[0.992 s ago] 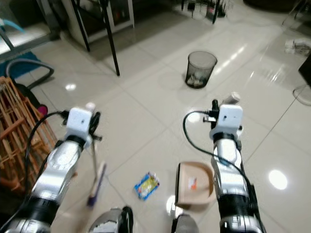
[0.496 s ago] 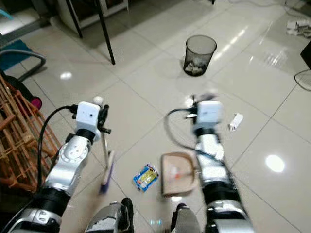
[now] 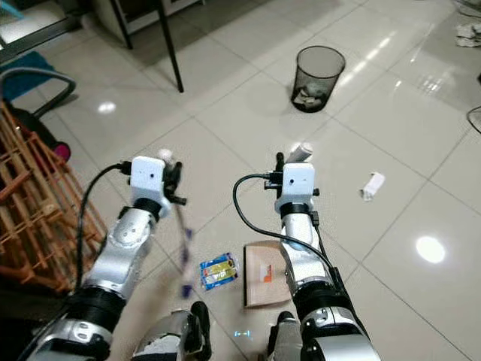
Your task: Sweep floor
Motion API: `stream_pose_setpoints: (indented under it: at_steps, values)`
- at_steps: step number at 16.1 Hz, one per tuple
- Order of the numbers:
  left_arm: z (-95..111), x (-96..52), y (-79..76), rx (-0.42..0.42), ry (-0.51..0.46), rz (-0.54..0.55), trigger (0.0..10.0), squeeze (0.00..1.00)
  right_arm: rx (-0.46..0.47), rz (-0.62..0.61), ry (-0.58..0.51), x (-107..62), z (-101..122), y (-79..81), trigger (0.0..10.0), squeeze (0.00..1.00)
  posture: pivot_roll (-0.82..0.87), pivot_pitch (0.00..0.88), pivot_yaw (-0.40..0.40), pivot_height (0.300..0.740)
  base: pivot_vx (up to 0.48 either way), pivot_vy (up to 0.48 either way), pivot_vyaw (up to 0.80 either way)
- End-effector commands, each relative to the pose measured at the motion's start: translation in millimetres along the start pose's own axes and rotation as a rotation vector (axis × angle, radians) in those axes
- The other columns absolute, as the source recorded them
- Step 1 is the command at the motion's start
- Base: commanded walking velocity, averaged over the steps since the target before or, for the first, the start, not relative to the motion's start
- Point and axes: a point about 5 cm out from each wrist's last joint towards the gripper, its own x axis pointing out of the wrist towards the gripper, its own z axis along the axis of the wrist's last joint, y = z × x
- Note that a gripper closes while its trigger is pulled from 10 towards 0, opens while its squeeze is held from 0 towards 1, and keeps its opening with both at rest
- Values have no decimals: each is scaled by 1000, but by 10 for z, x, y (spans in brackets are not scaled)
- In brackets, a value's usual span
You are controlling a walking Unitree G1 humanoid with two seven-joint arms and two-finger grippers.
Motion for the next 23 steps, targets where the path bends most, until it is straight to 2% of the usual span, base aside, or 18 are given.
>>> stream_pose_setpoints:
  at_steps: [1,4,8,9,11,14,15,18,20,22,23]
  values:
    - [-68,-20,-156,-116,29,-61,10000,0,-4,-4,-19,1,15,18,10000,0,62,279,80,740,0,0,0]
    - [-8,2,-265,-187,8,-103,10000,0,-3,-10,-6,-20,-24,14,10000,0,60,282,78,740,0,0,0]
    - [113,43,-251,-212,-53,-82,10000,0,23,-2,-10,-37,-30,35,10000,0,64,259,73,740,0,0,0]
    - [144,46,-250,-203,-67,-94,10000,0,30,0,-6,-50,-45,28,10000,0,67,247,69,740,0,0,0]
    - [211,25,-216,-91,-113,-163,10000,0,53,-15,4,-99,-94,-50,10000,0,76,206,53,740,0,0,0]
    - [302,21,31,-28,-155,-140,10000,0,94,-64,3,-91,-99,-197,10000,0,82,151,48,740,0,0,0]
    - [371,9,278,-8,-177,-94,10000,0,123,-108,-9,-70,-76,-313,10000,0,82,139,50,740,0,0,0]
    - [375,7,649,34,-160,-7,10000,0,146,-122,-17,-34,-60,-390,10000,0,83,109,55,740,0,0,0]
    - [329,-44,903,85,-129,59,10000,0,179,-138,-30,-35,-50,-417,10000,0,81,80,65,740,0,0,0]
    - [244,-99,1048,156,-77,116,10000,0,209,-151,-39,-11,-11,-439,10000,0,76,63,70,740,0,0,0]
    - [180,-173,1060,161,-62,133,10000,0,221,-160,-66,11,72,-474,10000,0,62,59,70,740,0,0,0]
